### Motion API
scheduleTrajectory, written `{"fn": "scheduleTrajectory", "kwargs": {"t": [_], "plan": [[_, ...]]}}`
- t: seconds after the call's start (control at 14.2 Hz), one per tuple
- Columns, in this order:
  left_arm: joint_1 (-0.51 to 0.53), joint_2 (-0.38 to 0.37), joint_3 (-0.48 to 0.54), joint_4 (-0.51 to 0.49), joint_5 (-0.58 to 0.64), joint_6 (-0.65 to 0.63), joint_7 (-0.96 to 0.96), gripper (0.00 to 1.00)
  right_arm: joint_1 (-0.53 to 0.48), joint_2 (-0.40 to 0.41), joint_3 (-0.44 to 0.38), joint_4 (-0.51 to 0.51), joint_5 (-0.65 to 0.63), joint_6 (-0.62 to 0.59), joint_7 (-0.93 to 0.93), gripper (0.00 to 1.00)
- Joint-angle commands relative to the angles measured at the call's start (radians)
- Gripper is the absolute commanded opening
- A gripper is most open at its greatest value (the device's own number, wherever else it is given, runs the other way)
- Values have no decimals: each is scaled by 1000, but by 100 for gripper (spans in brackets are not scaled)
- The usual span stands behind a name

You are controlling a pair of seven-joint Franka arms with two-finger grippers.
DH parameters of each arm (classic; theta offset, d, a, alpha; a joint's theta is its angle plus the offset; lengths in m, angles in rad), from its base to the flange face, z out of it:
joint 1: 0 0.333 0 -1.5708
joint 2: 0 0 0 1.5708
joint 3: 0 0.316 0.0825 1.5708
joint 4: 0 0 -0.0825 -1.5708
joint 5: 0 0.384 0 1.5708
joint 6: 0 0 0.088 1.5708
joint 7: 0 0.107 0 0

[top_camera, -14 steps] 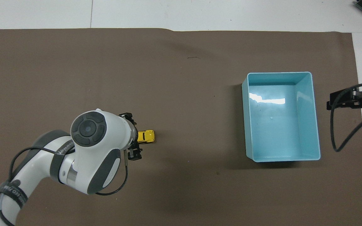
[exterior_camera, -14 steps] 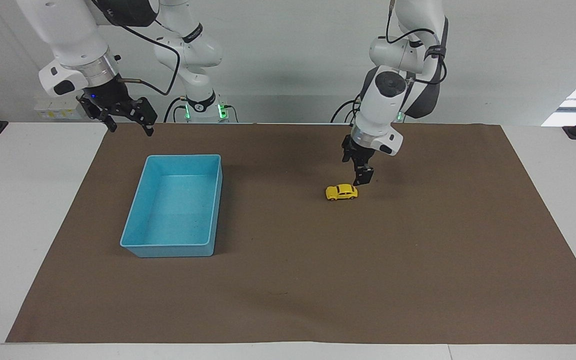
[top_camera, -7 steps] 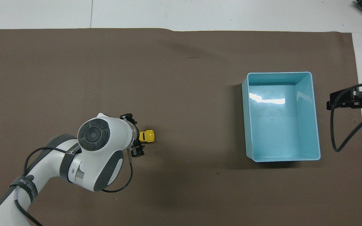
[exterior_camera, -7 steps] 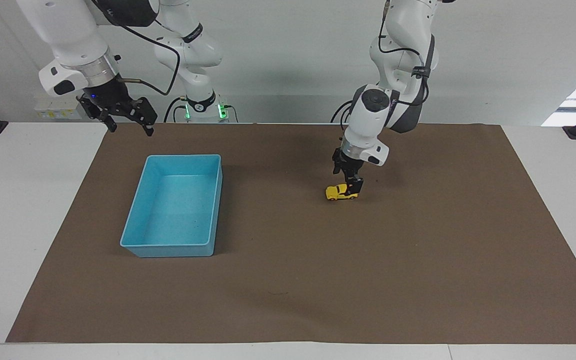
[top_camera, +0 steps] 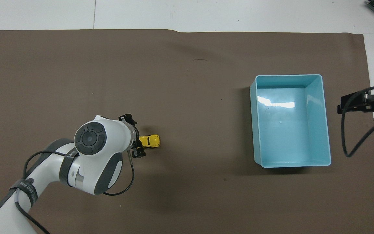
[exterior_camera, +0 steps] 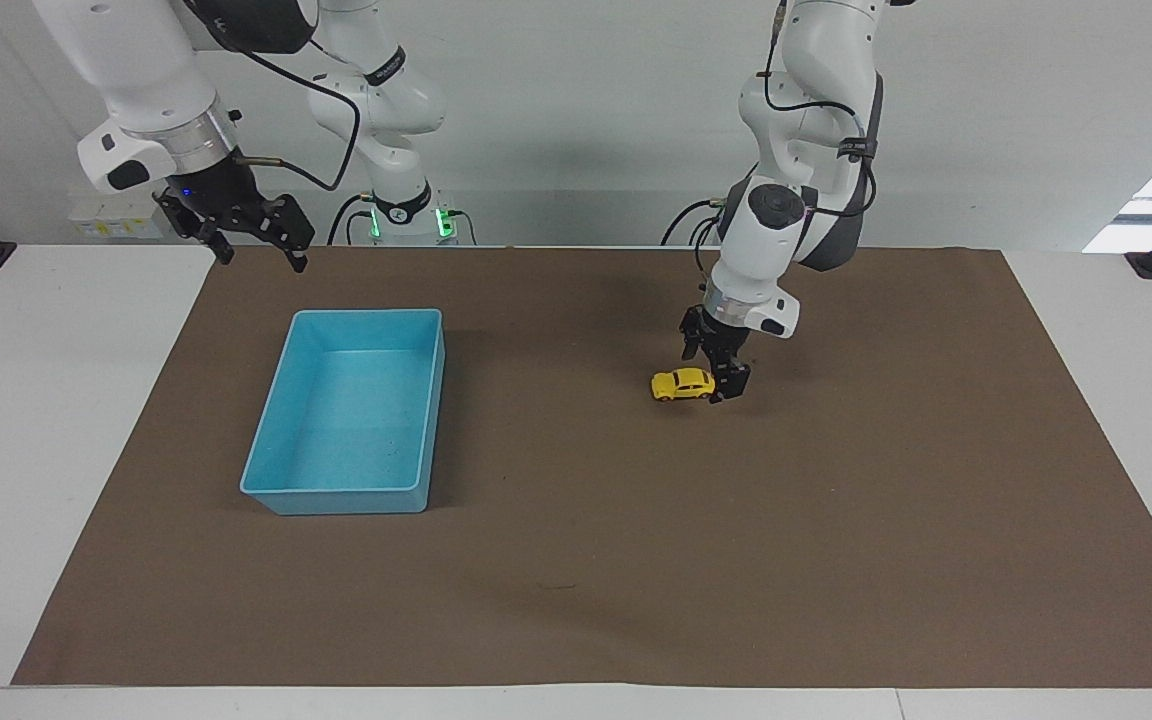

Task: Wind up and store yellow beetle car
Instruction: 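Press the yellow car down and drag it backward with the left gripper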

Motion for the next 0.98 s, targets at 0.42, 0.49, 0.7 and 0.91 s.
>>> {"fn": "scheduleTrajectory", "kwargs": {"t": [0.42, 0.49, 0.7, 0.91], "plan": [[-4, -14, -4, -46, -11, 24, 52, 0, -10, -16, 8, -11, 6, 1, -32, 100], [6, -15, -2, -57, -11, 26, 69, 0, -10, -16, 8, -11, 6, 2, -32, 100], [72, -29, -2, -87, -11, 20, 158, 0, -10, -16, 8, -11, 6, 1, -32, 100], [138, -29, -1, -95, -11, 20, 165, 0, -10, -16, 8, -11, 6, 2, -32, 100]]}}
